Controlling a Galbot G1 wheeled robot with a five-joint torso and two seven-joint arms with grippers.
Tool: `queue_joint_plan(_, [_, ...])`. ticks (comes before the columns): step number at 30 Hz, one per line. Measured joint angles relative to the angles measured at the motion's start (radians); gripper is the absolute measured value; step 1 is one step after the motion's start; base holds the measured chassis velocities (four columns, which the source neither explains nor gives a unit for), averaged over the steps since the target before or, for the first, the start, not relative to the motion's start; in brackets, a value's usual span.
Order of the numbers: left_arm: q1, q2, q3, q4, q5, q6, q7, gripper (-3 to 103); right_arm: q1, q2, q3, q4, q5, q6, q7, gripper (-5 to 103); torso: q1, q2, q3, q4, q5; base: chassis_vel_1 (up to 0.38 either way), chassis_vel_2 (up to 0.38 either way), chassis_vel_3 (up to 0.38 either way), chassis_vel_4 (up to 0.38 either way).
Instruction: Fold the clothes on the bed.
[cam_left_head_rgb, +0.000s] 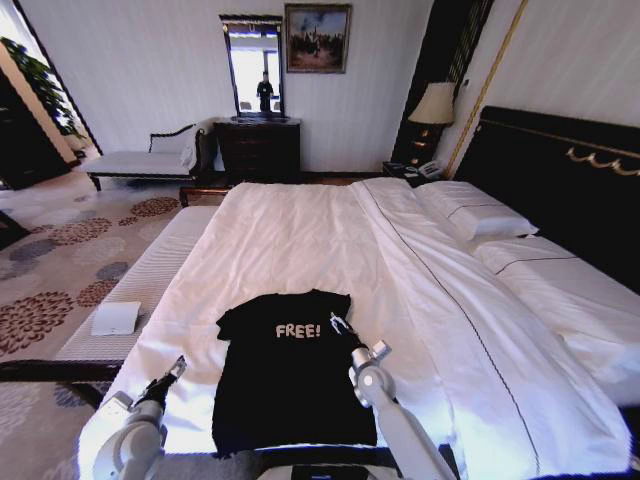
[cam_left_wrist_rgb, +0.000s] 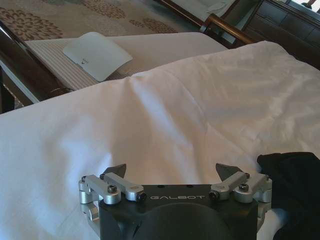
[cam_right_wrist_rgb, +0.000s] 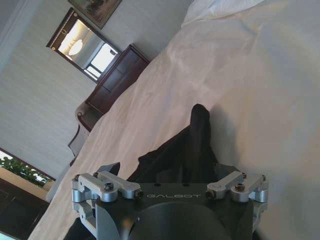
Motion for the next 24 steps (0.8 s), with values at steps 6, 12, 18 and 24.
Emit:
queue_joint_plan(6, [-0.004, -0.019, 0.013, 0.000, 0.010, 0.002, -0.001, 100, 0.027, -0.001, 0.009, -0.027, 0.006, 0.000, -0.001, 100, 0.000, 0.000, 0.000, -0.0001, -0.0001, 0.000, 0.000, 0.000, 0.000])
queue_joint_plan(12, [-0.002, -0.020, 0.008, 0.000, 0.007, 0.002, -0.002, 100, 0.029, 0.003, 0.021, 0.000, 0.010, 0.005, -0.003, 100, 0.000, 0.000, 0.000, 0.0000, -0.0001, 0.000, 0.000, 0.000, 0.000])
queue_joint_plan(18, [0.003, -0.019, 0.002, -0.001, 0.004, 0.002, -0.003, 100, 0.032, 0.009, 0.018, -0.002, 0.008, 0.016, -0.012, 100, 0.000, 0.000, 0.000, -0.0001, -0.0001, 0.000, 0.000, 0.000, 0.000])
queue_joint_plan(24, [0.005, -0.022, 0.002, -0.001, 0.003, 0.002, -0.003, 100, 0.037, 0.024, 0.005, -0.009, 0.011, 0.020, -0.024, 100, 0.000, 0.000, 0.000, 0.0000, -0.0001, 0.000, 0.000, 0.000, 0.000])
